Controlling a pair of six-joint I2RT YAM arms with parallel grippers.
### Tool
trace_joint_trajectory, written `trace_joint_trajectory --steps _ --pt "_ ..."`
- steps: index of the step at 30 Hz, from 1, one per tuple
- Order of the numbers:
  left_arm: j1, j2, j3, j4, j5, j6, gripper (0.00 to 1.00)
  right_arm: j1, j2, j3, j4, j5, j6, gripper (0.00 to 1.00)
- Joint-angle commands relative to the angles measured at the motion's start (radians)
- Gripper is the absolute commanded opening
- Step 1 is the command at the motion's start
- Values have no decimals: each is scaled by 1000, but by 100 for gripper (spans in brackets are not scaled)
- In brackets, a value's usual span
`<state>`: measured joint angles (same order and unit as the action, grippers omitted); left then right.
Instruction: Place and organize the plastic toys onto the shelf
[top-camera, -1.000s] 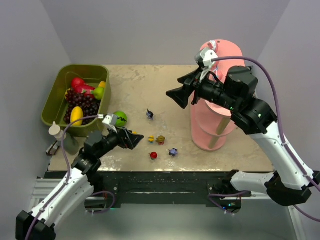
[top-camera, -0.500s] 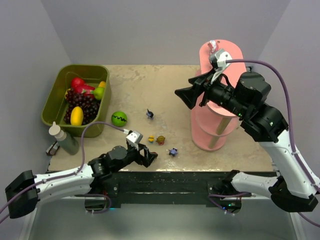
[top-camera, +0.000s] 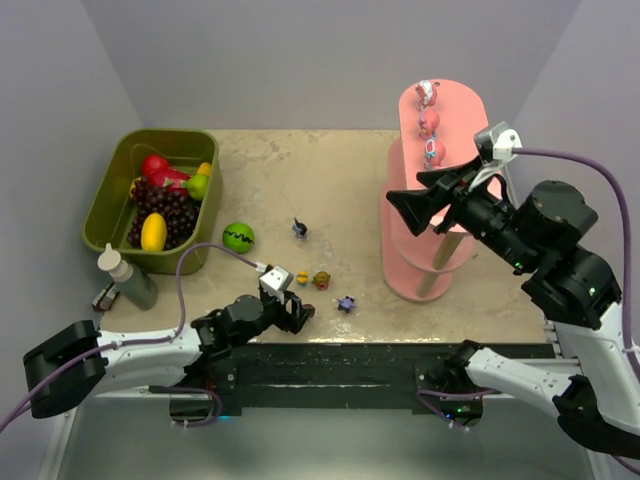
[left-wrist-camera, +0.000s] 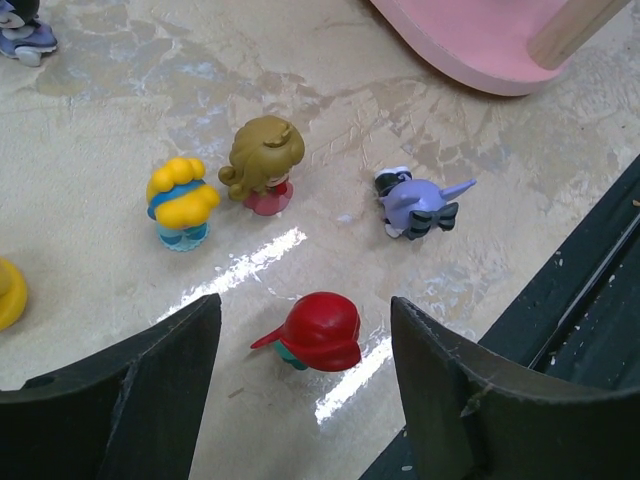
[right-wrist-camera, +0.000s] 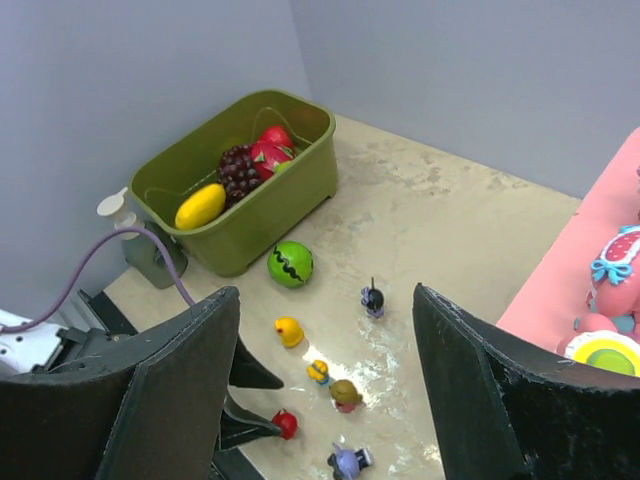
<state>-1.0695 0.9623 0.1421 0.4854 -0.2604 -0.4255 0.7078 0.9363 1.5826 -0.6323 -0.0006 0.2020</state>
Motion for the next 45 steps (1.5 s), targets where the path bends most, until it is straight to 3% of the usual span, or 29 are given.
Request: trace_joint_trajectory --steps 1,15,22,38,45 --pt "-7 16 -32 113 6 11 72 -1 -24 -4 57 7 4 73" --pt "-14 147 -53 246 44 -22 63 1 -45 -22 56 24 -6 74" --pt "-17 187 -47 278 29 -19 53 -1 -62 -26 43 42 -18 74" --pt "-17 168 -47 297 67 -2 24 1 -99 -41 31 82 -38 74" --pt "-18 38 -9 217 130 68 15 1 -108 -41 28 90 -39 74"
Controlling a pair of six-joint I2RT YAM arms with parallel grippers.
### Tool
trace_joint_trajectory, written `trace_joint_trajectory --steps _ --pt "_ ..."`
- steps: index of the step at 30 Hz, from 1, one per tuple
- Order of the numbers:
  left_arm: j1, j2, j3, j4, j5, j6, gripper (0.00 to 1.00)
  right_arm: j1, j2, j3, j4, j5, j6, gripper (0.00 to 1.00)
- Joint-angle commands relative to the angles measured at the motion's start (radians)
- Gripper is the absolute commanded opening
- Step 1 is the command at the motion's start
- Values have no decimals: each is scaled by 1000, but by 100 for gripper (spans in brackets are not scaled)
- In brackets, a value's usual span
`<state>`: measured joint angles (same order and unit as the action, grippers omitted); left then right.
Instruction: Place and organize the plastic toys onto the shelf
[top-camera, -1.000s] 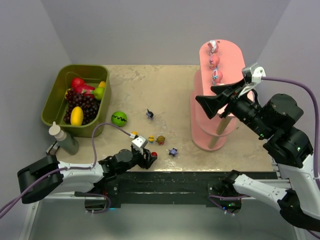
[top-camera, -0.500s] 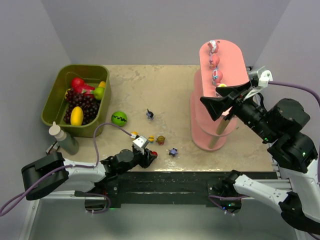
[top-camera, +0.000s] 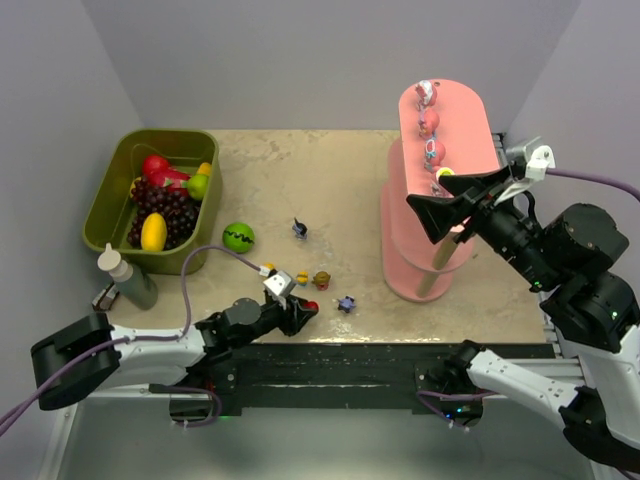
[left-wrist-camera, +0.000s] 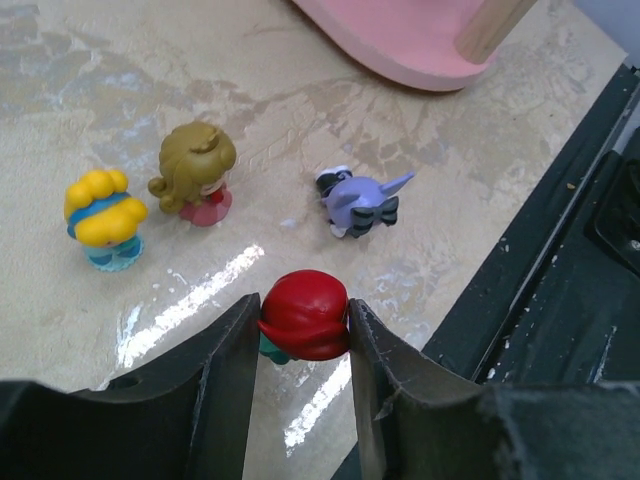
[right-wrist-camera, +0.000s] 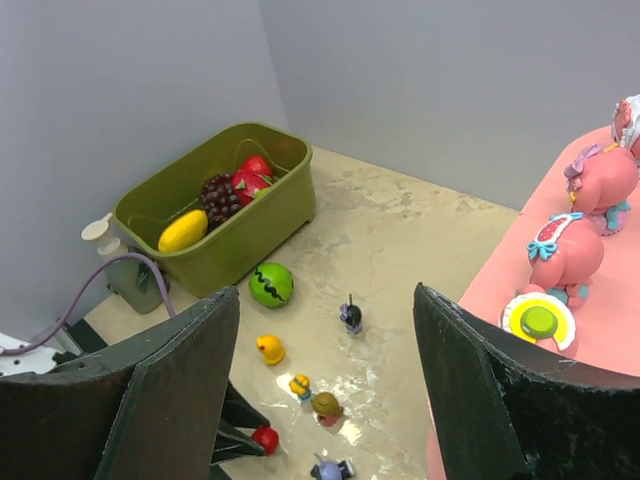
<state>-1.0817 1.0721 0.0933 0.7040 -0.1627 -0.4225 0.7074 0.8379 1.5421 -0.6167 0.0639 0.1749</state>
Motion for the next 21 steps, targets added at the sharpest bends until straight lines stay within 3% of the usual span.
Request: trace_joint_trajectory --steps 1,7,12,21 --pt "-6 -83 49 -27 46 74 15 1 -10 0 12 27 -14 74" --pt "-6 -60 135 -28 94 145 12 0 -25 -2 12 36 -17 74" --pt "-4 104 258 28 138 194 9 0 -31 -5 8 40 -17 74" --pt "8 419 534 60 345 277 3 0 -28 1 15 19 -11 74"
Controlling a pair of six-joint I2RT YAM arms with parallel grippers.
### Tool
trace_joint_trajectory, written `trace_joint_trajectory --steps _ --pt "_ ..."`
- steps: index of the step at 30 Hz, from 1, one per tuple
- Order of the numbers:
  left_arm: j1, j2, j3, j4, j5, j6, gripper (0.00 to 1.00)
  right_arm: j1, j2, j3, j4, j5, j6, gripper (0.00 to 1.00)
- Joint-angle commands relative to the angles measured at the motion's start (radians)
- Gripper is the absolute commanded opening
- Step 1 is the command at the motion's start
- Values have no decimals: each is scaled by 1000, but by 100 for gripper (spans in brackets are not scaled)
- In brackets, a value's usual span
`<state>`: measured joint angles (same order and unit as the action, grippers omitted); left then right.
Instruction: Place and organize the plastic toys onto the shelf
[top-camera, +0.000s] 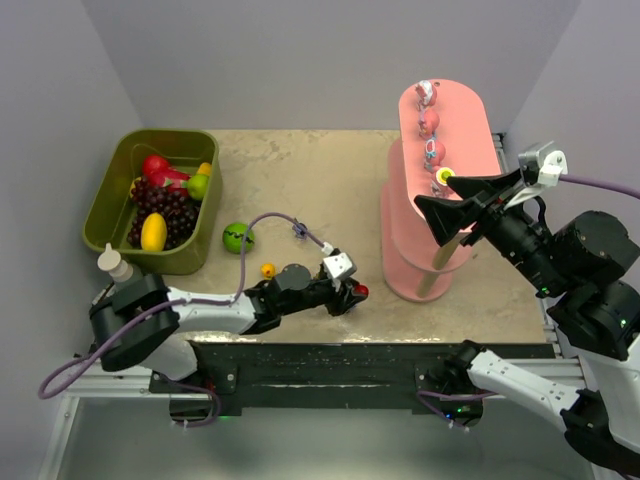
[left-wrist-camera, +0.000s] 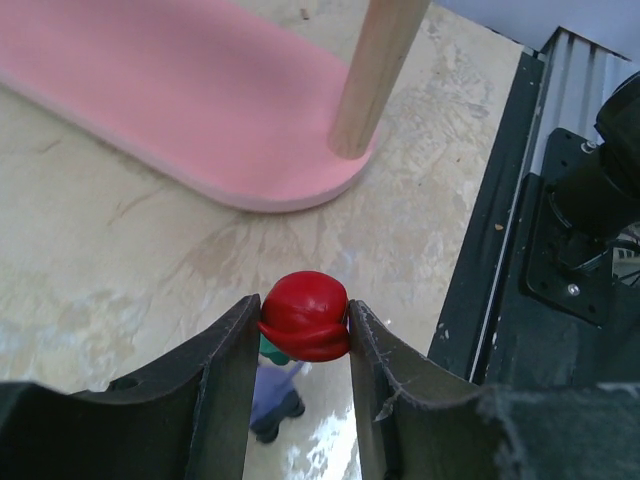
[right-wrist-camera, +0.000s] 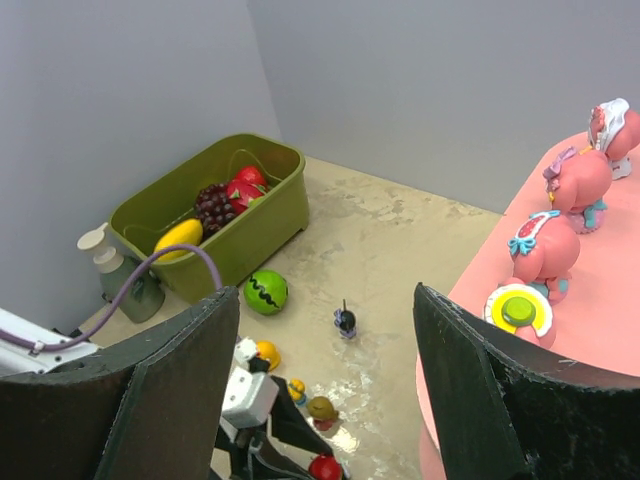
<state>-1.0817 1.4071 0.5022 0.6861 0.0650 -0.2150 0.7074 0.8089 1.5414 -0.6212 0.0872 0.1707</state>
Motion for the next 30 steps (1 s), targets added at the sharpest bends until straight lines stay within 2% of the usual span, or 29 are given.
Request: trace_joint_trajectory --steps 1,11,16,30 --pt "12 105 143 79 151 72 2 0 1 2 18 -7 -8 74" --pt "123 358 338 162 389 42 0 1 12 0 18 -4 1 74" --pt "154 434 380 223 469 0 0 0 24 8 18 3 3 74" --pt "157 589 515 210 527 8 0 0 38 33 3 39 -7 74"
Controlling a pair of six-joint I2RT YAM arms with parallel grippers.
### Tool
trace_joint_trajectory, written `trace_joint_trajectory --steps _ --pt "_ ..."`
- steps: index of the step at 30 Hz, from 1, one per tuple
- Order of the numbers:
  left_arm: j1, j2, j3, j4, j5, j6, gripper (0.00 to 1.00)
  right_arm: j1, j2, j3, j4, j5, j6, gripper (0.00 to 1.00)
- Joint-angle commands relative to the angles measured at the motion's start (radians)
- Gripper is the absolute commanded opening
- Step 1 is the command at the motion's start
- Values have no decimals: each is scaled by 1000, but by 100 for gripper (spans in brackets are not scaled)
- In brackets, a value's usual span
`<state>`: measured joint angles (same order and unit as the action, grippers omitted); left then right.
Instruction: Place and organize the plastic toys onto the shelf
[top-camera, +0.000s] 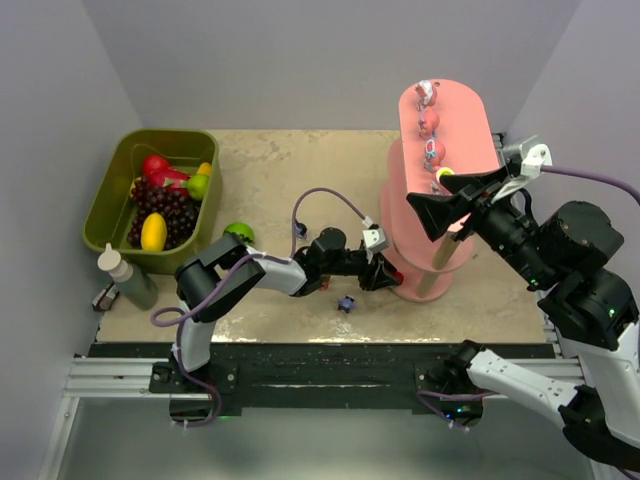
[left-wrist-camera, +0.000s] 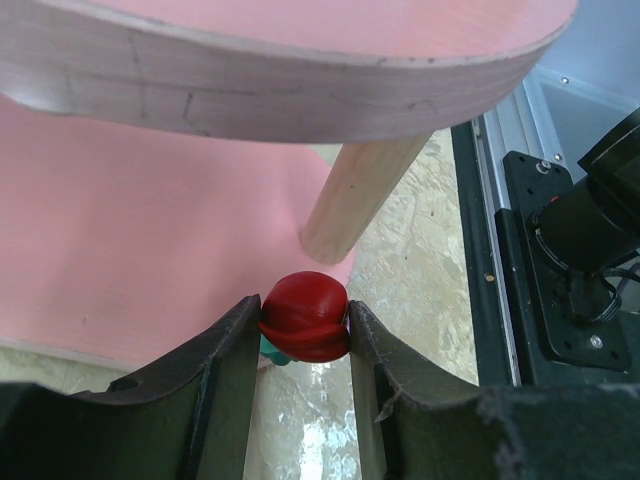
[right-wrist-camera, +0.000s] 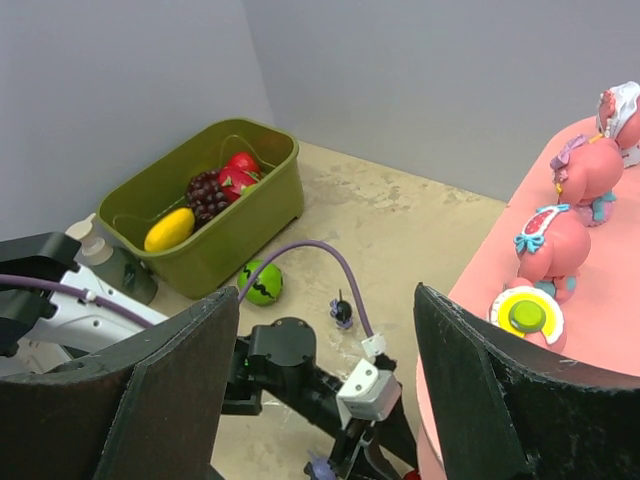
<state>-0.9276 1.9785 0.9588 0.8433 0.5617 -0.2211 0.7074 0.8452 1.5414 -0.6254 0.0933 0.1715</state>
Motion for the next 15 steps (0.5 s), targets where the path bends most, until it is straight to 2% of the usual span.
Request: trace_joint_trajectory --steps 1,8,15 --pt "3 23 67 30 26 23 1 0 -1 31 6 36 -7 74" --pt "3 71 135 -41 7 80 1 1 -6 23 3 55 -12 75" --pt "3 86 136 -59 -51 86 5 0 -14 19 3 62 -18 75"
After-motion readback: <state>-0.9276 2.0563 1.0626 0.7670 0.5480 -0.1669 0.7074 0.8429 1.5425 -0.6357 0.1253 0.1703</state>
